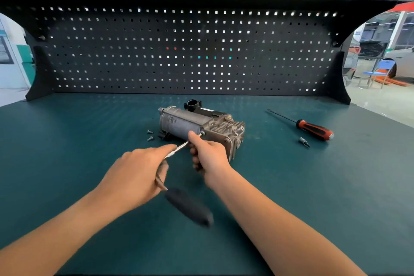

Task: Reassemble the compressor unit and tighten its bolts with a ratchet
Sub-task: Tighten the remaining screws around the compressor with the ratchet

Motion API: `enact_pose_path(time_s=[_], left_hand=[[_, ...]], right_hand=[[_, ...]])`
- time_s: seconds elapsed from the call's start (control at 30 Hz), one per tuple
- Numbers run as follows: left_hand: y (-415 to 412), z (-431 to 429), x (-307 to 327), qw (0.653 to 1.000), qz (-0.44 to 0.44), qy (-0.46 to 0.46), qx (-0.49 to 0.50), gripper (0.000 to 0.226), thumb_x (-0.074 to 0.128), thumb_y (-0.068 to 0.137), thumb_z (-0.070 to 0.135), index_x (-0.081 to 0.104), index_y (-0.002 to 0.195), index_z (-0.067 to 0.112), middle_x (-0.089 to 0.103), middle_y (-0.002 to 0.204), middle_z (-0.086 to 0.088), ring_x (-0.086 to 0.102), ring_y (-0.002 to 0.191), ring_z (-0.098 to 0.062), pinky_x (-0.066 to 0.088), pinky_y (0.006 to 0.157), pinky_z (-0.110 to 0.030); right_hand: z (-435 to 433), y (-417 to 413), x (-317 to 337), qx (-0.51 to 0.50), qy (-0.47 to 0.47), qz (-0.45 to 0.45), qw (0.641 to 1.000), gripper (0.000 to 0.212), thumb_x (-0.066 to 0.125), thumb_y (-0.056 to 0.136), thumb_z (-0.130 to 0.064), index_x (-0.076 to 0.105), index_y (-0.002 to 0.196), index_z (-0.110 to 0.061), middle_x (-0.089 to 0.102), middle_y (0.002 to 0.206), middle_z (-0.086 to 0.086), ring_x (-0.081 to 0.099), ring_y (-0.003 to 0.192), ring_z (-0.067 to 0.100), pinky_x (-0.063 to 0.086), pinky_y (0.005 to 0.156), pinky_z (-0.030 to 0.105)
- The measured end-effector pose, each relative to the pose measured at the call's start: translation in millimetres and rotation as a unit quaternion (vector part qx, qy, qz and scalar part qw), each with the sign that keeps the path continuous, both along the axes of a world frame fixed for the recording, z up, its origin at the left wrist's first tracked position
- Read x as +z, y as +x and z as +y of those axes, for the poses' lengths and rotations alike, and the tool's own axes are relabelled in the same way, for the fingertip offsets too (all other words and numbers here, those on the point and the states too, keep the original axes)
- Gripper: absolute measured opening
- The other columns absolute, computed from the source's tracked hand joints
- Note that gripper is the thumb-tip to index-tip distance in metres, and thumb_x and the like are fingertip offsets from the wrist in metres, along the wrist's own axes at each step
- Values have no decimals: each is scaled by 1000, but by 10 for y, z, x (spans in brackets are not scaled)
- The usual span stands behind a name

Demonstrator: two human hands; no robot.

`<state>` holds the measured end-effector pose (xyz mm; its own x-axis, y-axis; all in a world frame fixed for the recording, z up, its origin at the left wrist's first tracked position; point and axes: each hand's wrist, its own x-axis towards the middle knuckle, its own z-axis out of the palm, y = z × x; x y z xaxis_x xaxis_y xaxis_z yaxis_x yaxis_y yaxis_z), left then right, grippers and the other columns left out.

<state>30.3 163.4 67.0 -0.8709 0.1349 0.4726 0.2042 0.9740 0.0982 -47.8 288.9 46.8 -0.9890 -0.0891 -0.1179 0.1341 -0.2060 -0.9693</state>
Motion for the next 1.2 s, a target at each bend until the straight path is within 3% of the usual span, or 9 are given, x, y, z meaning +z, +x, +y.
enact_pose_path(time_s=[0.07, 0.23, 0.3, 0.47, 0.63, 0.77, 0.87, 1.07, 1.2], left_hand=[[-4, 46, -85, 934, -108, 337, -38, 21, 56, 89, 14, 62, 105, 26, 69, 75, -5, 55, 56, -14, 47, 58, -25], [-41, 104, -69, 372, -249, 892, -56, 23, 51, 85, 19, 56, 93, -2, 66, 65, -10, 40, 29, -3, 37, 30, -11], [-67, 96, -15, 289, -230, 926, -82, 26, 50, 73, 18, 52, 94, 3, 59, 59, -5, 31, 25, -2, 26, 27, -12], [-66, 116, 160, 636, -242, 730, -62, 30, 51, 72, 8, 68, 98, 11, 56, 56, -7, 30, 28, -9, 28, 33, -14], [9, 122, 98, 997, -56, 10, 42, 45, 47, 79, 23, 45, 119, 43, 65, 77, 2, 58, 66, -21, 33, 52, -29], [8, 136, -61, 999, -9, -18, 38, 46, 49, 82, 29, 40, 124, 47, 67, 86, 9, 62, 81, -18, 37, 57, -30], [8, 121, -115, 928, -90, 362, -15, 27, 57, 88, 13, 56, 101, 37, 68, 70, 11, 60, 52, -8, 44, 51, -17], [-37, 99, -4, 306, -214, 927, -42, 9, 50, 75, 6, 51, 84, 6, 64, 64, -13, 45, 31, -3, 41, 34, -12], [-28, 222, 77, 517, -248, 818, -47, 21, 42, 86, 0, 61, 92, 5, 62, 58, -6, 34, 27, -4, 34, 32, -12]], right_hand=[[1, -6, 4, 5, -12, -11, 1000, 29, 64, 87, -24, 52, 63, -11, 44, 52, -3, 32, 29, 4, 27, 35, 13], [28, -35, 22, 41, -77, -46, 995, 17, 58, 90, -23, 57, 80, -10, 43, 39, -10, 32, 30, 5, 28, 38, 17], [33, -38, 37, 55, -93, -52, 993, 23, 56, 92, -24, 52, 71, -15, 43, 38, -10, 32, 30, 5, 28, 40, 18], [39, -5, 39, 35, -10, -21, 999, 29, 54, 91, -31, 50, 67, -15, 47, 49, -4, 34, 31, 7, 28, 41, 17], [-17, 15, -17, -10, 13, 23, 1000, 36, 62, 87, -30, 51, 62, -8, 44, 55, 3, 37, 44, 12, 29, 42, 18], [-9, 26, 0, 16, -22, 3, 1000, 30, 62, 88, -23, 58, 63, -8, 46, 41, -6, 37, 40, 8, 28, 38, 16], [-19, 8, -8, 32, -51, -14, 998, 27, 60, 89, -23, 58, 65, -11, 37, 33, -12, 30, 30, 5, 24, 34, 13], [-15, -22, -4, 64, -87, -32, 994, 20, 59, 90, -27, 54, 77, -13, 36, 35, -12, 30, 30, 5, 28, 37, 15], [45, -19, -13, 77, -39, -20, 996, 24, 56, 91, -34, 56, 80, -12, 45, 41, -9, 35, 31, 6, 30, 41, 17]])
